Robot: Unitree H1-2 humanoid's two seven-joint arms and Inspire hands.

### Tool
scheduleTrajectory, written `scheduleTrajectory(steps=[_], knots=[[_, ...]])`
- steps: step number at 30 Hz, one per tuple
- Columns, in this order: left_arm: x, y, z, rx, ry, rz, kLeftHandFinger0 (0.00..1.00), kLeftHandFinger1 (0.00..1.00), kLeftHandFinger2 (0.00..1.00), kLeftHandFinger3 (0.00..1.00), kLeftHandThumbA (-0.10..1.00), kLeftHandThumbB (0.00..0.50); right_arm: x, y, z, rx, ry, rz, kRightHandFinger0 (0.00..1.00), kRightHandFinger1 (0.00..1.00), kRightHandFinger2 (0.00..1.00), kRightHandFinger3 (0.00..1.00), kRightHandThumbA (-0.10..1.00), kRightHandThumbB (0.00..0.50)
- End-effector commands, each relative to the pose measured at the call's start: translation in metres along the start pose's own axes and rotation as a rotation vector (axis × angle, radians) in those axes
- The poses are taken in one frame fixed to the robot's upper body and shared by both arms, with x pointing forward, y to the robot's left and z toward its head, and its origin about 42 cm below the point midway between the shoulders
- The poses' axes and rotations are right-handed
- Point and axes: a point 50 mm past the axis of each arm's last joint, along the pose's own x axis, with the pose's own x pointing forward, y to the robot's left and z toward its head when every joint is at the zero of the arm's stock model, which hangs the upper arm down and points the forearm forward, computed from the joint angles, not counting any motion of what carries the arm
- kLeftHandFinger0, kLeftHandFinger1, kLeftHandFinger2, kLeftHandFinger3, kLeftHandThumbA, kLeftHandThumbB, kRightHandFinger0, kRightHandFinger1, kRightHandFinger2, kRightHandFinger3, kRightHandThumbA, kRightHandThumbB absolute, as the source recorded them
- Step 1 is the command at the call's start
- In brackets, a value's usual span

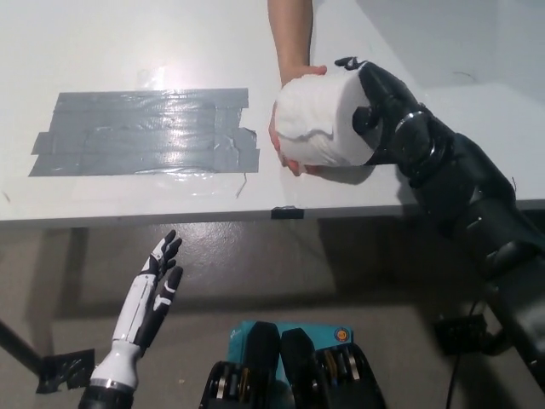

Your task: A person hands over a roll of toilet paper to the robot , and the robot inserts its right thumb into the hole in the centre to grab the roll, and then places it on the balck area on the desk.

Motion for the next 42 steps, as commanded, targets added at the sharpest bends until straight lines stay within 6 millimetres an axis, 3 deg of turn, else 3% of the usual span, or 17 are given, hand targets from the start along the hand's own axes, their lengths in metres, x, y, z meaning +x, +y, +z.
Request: scheduleTrajectory(steps=[1,6,9,11,12,14,17,19,21,23,26,32,36,41,42], knots=[[0.010,0.008,0.010,0.033,-0.078,0.012,1.00,1.00,1.00,1.00,0.96,0.079,0.002,-0.011,0.002,0.177,-0.003,-0.002,0.12,0.67,0.94,0.92,-0.10,0.146],[0.009,0.008,0.008,0.033,-0.071,0.015,1.00,1.00,1.00,1.00,0.96,0.078,0.002,-0.014,-0.004,0.398,0.026,0.014,0.13,0.64,0.93,0.91,-0.10,0.180],[0.010,0.008,0.008,0.039,-0.069,0.014,1.00,1.00,1.00,1.00,0.98,0.074,0.003,-0.017,-0.005,0.633,0.055,0.016,0.07,0.55,0.90,0.92,-0.10,0.203],[0.011,0.008,0.008,0.035,-0.068,0.015,1.00,1.00,1.00,1.00,0.98,0.074,0.003,-0.020,-0.005,0.885,0.064,0.021,0.00,0.46,0.87,0.90,-0.10,0.183],[0.011,0.009,0.009,0.038,-0.073,0.016,1.00,1.00,1.00,1.00,0.98,0.072,0.003,-0.022,-0.005,0.983,0.053,0.031,0.00,0.46,0.88,0.95,-0.10,0.166],[0.012,0.009,0.009,0.029,-0.068,0.015,1.00,1.00,1.00,1.00,0.98,0.076,0.003,-0.029,-0.008,1.184,0.048,0.039,0.00,0.51,0.93,1.00,-0.10,0.184],[0.013,0.009,0.010,0.035,-0.070,0.014,1.00,1.00,1.00,1.00,0.99,0.078,0.003,-0.034,-0.009,1.275,0.049,0.038,0.00,0.49,0.91,1.00,-0.10,0.183],[0.014,0.009,0.010,0.035,-0.072,0.014,1.00,1.00,1.00,1.00,0.99,0.084,0.004,-0.041,-0.008,1.359,0.033,0.053,0.00,0.42,0.88,1.00,-0.10,0.146],[0.014,0.008,0.010,0.035,-0.074,0.014,1.00,1.00,1.00,1.00,1.00,0.083,0.004,-0.045,-0.007,1.412,0.028,0.067,0.00,0.32,0.82,1.00,-0.10,0.154],[0.014,0.008,0.010,0.031,-0.072,0.012,1.00,1.00,1.00,1.00,0.99,0.078,0.004,-0.049,-0.008,1.444,0.007,0.079,0.00,0.25,0.76,0.87,-0.10,0.153],[0.016,0.008,0.011,0.029,-0.070,0.014,1.00,1.00,1.00,1.00,1.00,0.098,0.004,-0.055,-0.005,1.496,-0.012,0.091,0.00,0.20,0.71,1.00,-0.10,0.133],[0.019,0.009,0.012,0.040,-0.075,0.009,1.00,1.00,1.00,1.00,1.00,0.095,0.004,-0.067,-0.002,1.505,-0.051,0.105,0.00,0.20,0.75,0.97,-0.10,0.138],[0.023,0.011,0.016,0.046,-0.082,0.011,1.00,1.00,1.00,1.00,1.00,0.084,0.003,-0.085,-0.002,1.428,-0.060,0.100,0.00,0.24,0.78,1.00,-0.10,0.148],[0.025,0.013,0.018,0.055,-0.086,0.009,1.00,1.00,1.00,1.00,1.00,0.080,-0.003,-0.121,-0.010,1.237,-0.071,0.107,0.00,0.40,0.94,0.96,-0.10,0.141],[0.026,0.013,0.018,0.054,-0.087,0.008,1.00,1.00,1.00,1.00,1.00,0.068,-0.005,-0.130,-0.013,1.166,-0.064,0.087,0.00,0.47,0.99,1.00,-0.10,0.157]])
